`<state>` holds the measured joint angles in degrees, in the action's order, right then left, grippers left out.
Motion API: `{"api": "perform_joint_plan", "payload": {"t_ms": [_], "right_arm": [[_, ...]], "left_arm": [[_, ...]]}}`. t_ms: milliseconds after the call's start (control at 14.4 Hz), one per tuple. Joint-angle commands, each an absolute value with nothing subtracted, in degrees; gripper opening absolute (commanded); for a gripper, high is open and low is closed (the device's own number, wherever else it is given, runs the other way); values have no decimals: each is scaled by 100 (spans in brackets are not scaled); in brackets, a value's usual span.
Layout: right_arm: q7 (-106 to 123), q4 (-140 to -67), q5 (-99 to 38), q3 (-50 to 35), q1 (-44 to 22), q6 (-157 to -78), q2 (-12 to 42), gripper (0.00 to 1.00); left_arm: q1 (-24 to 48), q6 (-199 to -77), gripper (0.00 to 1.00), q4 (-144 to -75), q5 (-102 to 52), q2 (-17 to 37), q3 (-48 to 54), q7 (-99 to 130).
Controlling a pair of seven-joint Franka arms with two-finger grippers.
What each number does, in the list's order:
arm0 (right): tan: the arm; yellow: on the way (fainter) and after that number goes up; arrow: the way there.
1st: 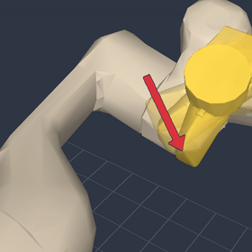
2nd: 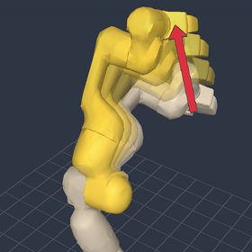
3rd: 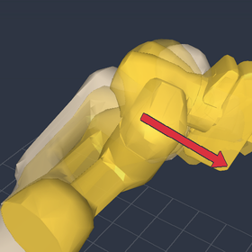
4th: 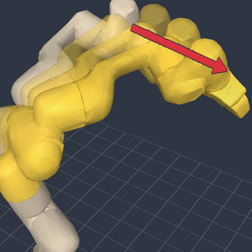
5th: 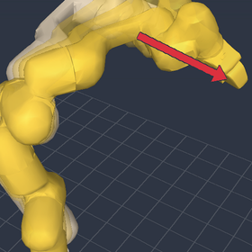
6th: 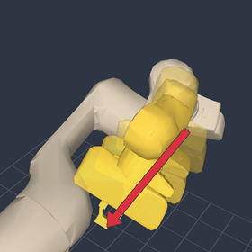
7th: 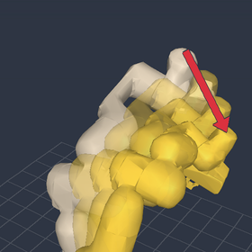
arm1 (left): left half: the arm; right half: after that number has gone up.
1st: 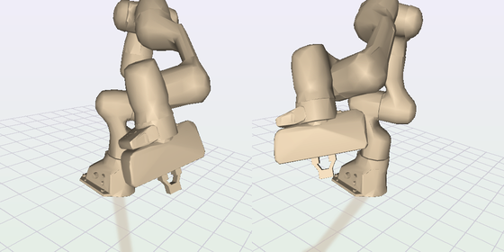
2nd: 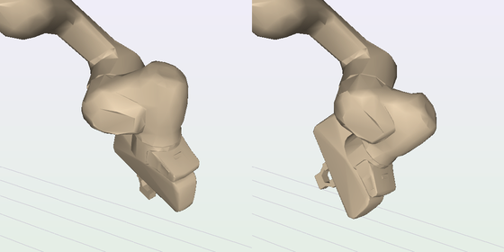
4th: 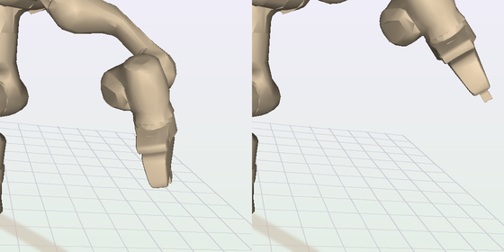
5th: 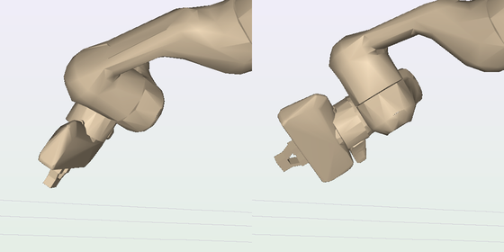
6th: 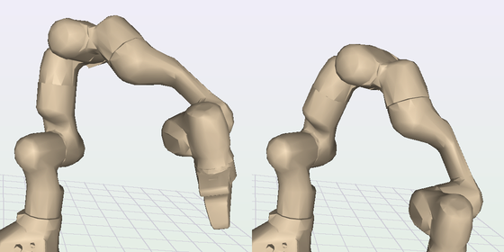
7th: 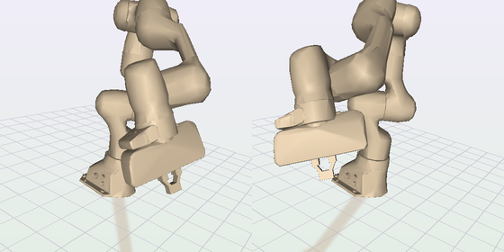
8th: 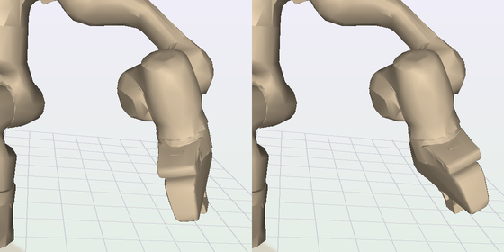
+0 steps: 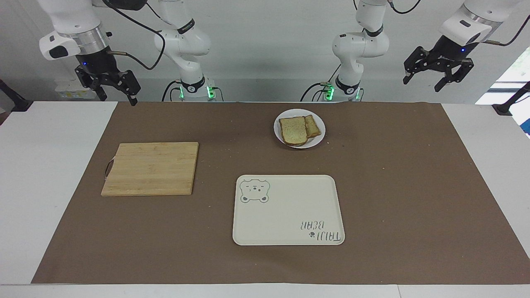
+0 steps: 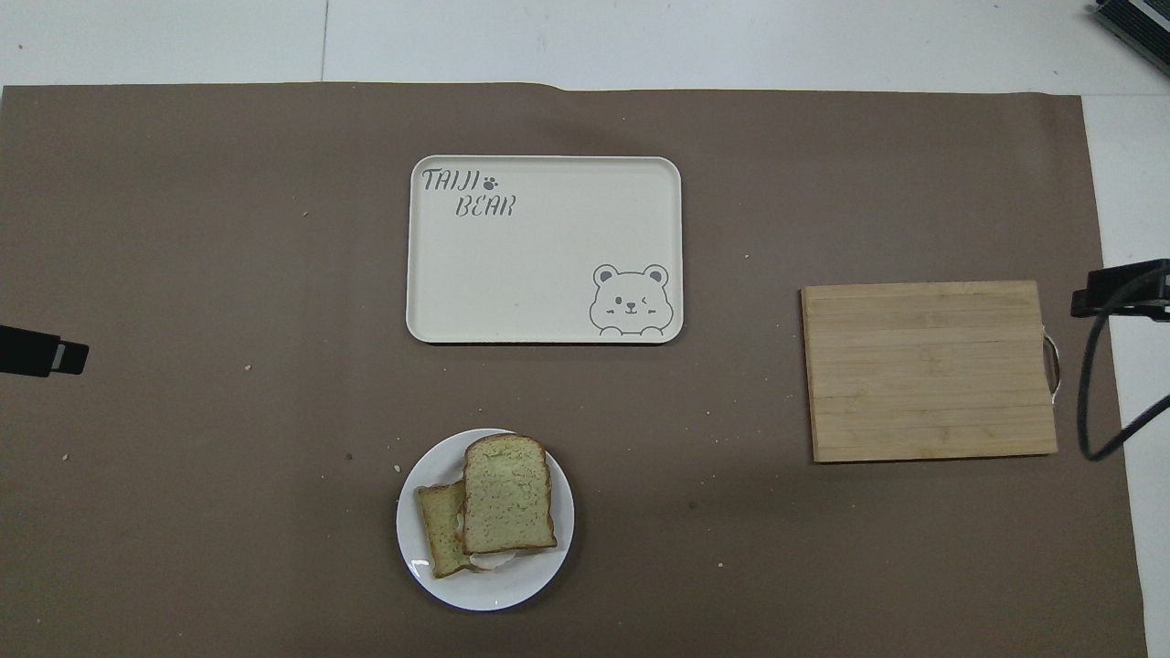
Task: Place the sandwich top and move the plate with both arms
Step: 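Reach the left gripper toward the edge of the white plate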
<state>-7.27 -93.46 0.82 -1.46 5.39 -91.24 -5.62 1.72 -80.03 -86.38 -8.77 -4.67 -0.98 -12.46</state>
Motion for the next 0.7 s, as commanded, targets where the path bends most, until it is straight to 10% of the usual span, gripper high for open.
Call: {"api": "perform_joint_plan", "payload": {"t_ms": [0, 626], "right_arm": [[-712, -9685, 79, -211, 527, -9141, -808, 100], [-475, -9905, 79, -211, 439, -9044, -958, 100]], "left_arm": [[158, -8620, 100, -9542, -1412, -650, -193, -1248], [-193, -10623, 90, -12899, -3459, -1291, -229, -2303]]}}
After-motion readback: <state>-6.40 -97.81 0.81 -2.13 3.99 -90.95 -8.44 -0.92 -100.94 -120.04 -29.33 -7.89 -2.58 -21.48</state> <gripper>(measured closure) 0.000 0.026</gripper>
